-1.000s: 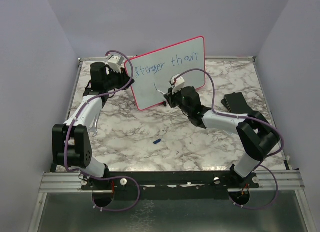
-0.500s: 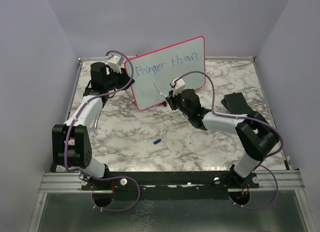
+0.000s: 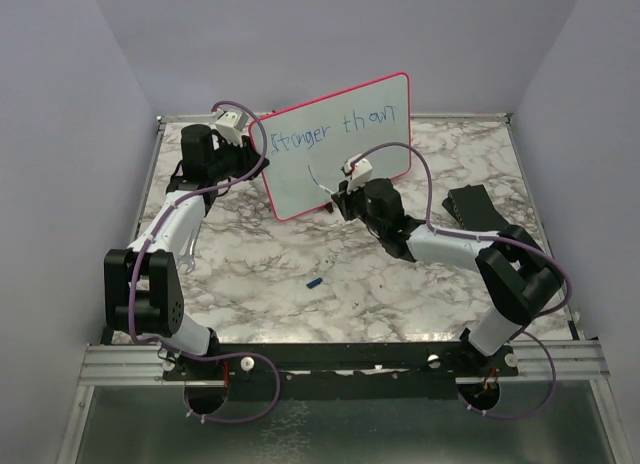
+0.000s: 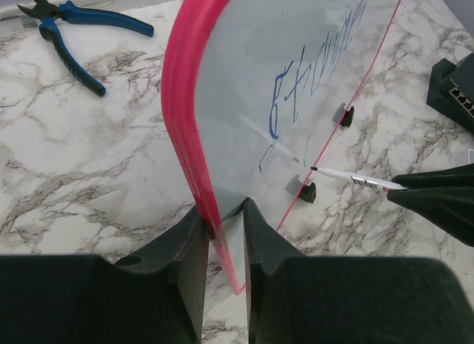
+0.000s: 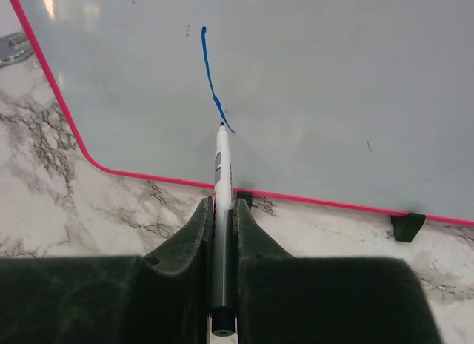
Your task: Write a sentence on the whiteboard
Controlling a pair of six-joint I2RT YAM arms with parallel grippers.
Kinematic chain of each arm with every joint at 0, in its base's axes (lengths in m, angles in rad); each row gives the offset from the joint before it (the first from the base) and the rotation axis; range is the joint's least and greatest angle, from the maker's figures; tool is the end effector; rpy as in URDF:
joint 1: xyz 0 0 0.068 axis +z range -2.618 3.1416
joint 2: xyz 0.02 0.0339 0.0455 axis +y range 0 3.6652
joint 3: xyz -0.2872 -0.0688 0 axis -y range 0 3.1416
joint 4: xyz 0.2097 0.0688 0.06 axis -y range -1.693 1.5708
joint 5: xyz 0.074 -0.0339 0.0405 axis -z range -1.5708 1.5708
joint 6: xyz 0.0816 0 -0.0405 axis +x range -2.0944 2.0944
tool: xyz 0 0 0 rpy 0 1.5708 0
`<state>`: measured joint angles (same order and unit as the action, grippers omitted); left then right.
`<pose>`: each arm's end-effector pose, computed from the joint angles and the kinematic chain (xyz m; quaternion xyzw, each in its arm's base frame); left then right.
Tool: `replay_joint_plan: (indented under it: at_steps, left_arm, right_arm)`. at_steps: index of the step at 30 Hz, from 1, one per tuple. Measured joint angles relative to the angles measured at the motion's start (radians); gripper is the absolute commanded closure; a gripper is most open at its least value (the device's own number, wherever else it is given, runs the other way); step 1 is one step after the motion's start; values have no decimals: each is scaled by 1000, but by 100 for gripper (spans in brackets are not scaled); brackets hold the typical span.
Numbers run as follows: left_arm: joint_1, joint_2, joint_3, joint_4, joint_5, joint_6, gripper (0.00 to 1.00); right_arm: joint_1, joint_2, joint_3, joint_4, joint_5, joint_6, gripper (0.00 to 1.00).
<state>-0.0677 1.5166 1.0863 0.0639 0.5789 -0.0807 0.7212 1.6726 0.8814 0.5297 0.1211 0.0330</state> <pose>0.3491 -0.0684 0.3164 0.1565 0.7908 -0.2748 0.5240 0.2987 0.2495 0.2522 -0.2324 0.7578 0.1792 0.5827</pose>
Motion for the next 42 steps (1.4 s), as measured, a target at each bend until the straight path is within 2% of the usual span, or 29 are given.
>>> replay_joint_plan:
  at_steps: [10, 28, 42]
  left_arm:
    - [0, 0, 0, 0, 0, 0, 95]
    - [0, 0, 0, 0, 0, 0, 95]
    - [0, 0, 0, 0, -5, 0, 95]
  right_arm:
    - [2, -41, 14, 4, -10, -7, 99]
    - [5, 11, 66, 0, -9, -9, 99]
    - [14, 15, 77, -8, 58, -8, 99]
